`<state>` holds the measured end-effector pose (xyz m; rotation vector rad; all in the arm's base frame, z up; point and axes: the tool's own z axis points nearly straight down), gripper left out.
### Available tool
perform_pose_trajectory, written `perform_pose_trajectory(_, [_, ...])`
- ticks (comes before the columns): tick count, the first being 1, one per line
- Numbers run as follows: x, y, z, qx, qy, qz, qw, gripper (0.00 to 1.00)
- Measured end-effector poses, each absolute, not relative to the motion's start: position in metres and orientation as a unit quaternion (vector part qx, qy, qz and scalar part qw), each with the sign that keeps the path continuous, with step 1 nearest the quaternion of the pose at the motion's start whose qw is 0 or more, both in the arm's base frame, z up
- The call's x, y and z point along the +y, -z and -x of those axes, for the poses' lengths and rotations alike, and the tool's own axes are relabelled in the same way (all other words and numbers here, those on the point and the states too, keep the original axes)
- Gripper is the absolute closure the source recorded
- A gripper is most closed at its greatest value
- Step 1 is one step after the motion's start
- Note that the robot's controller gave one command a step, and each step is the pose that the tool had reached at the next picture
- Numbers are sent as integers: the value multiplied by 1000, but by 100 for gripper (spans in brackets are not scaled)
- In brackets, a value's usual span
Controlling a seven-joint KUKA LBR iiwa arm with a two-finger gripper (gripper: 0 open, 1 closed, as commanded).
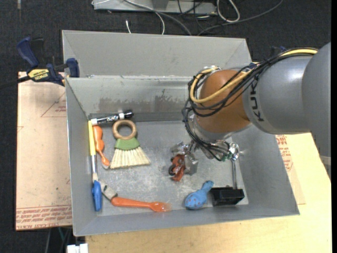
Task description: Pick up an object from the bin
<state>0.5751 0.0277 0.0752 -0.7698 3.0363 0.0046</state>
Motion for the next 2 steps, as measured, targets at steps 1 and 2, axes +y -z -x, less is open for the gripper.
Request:
perform_pose_trajectory(1, [28,-110,-574,969,-2,245,3,100])
perform_pose_trajectory(2, [29,-155,-573,970,-3,245,1,100])
